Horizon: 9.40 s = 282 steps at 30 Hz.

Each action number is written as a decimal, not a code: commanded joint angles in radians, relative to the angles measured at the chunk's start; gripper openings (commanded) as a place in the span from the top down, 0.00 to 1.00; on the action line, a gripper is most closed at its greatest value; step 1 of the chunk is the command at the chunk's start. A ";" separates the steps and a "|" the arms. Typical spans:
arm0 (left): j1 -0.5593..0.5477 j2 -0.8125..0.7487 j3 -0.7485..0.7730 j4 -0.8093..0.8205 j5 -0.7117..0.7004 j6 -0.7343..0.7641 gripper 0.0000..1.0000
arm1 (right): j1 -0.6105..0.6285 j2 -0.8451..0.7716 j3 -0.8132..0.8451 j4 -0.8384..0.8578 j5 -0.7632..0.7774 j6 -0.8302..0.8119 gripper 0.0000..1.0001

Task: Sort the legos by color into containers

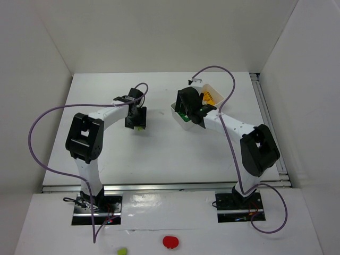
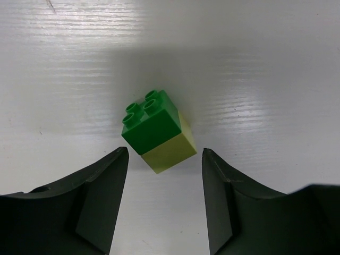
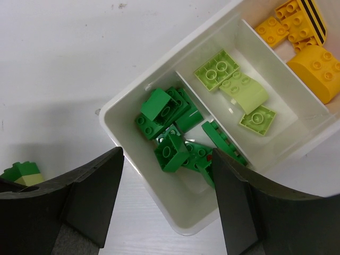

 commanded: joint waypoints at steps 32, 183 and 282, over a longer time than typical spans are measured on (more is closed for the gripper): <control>0.031 -0.080 -0.061 -0.028 -0.056 -0.155 0.40 | -0.005 -0.025 0.036 -0.012 -0.014 -0.012 0.26; 0.041 -0.479 -0.147 0.212 0.330 0.207 1.00 | -0.059 0.337 0.425 0.099 -1.190 0.253 0.28; -0.171 0.530 1.001 0.120 0.563 -0.292 0.85 | -0.409 -0.522 -0.067 -0.315 0.073 0.009 0.19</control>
